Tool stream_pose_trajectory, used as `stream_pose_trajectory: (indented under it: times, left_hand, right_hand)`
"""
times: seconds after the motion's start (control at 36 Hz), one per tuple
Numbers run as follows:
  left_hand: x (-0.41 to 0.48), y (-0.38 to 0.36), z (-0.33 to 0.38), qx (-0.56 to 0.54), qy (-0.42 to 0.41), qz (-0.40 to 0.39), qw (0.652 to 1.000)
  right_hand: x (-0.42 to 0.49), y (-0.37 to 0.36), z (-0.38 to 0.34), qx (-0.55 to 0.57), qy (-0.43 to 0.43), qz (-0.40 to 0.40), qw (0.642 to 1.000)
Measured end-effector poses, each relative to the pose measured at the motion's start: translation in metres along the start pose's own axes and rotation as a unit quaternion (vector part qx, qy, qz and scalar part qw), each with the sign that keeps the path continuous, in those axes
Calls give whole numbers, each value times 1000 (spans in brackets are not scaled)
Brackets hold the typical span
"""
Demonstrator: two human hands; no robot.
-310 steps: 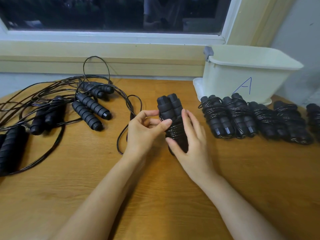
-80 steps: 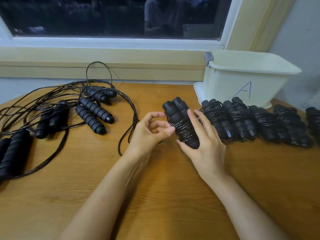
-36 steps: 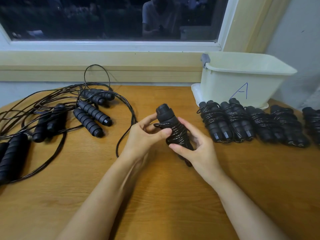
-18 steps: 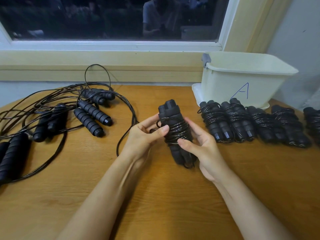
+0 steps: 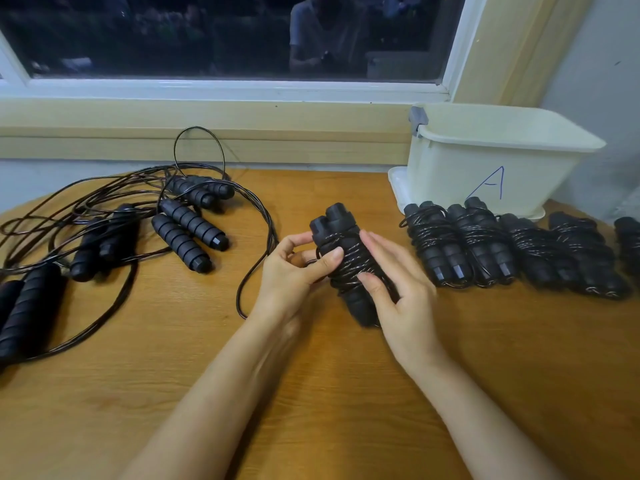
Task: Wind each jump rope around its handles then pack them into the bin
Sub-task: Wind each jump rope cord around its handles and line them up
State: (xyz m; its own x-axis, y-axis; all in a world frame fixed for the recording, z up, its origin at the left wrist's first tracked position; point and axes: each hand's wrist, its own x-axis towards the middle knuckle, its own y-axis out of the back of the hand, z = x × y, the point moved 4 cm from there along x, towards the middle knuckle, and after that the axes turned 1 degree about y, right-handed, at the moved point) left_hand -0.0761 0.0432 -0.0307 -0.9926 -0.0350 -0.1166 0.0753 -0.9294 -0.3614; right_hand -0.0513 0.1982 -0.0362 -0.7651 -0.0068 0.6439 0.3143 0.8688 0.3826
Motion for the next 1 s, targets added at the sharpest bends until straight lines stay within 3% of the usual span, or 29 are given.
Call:
stream_pose_trajectory:
  times: [0.17, 0.33, 0.44, 0.64, 0.86, 1.0]
  left_hand:
    - [-3, -2, -2, 7, -14, 21, 1000]
    - [-5, -5, -6, -19, 19, 31, 999]
    - [-6, -5, -11, -15, 29, 31, 999]
    - [-8, -10, -10, -14, 27, -1, 1000]
    - [-8, -10, -11, 3, 15, 13, 1000]
    - [-8, -11, -12, 13, 10, 6, 1000]
  right_hand:
    - [-2, -8, -12, -228, 77, -23, 970]
    - [-1, -8, -16, -274, 72, -28, 959]
    - [0, -12, -14, -368, 71, -77, 924]
    - [2, -10, -13, -347, 66, -76, 932]
    - [4, -5, -7, -338, 60, -93, 935]
    - [3, -2, -6, -315, 63, -65, 945]
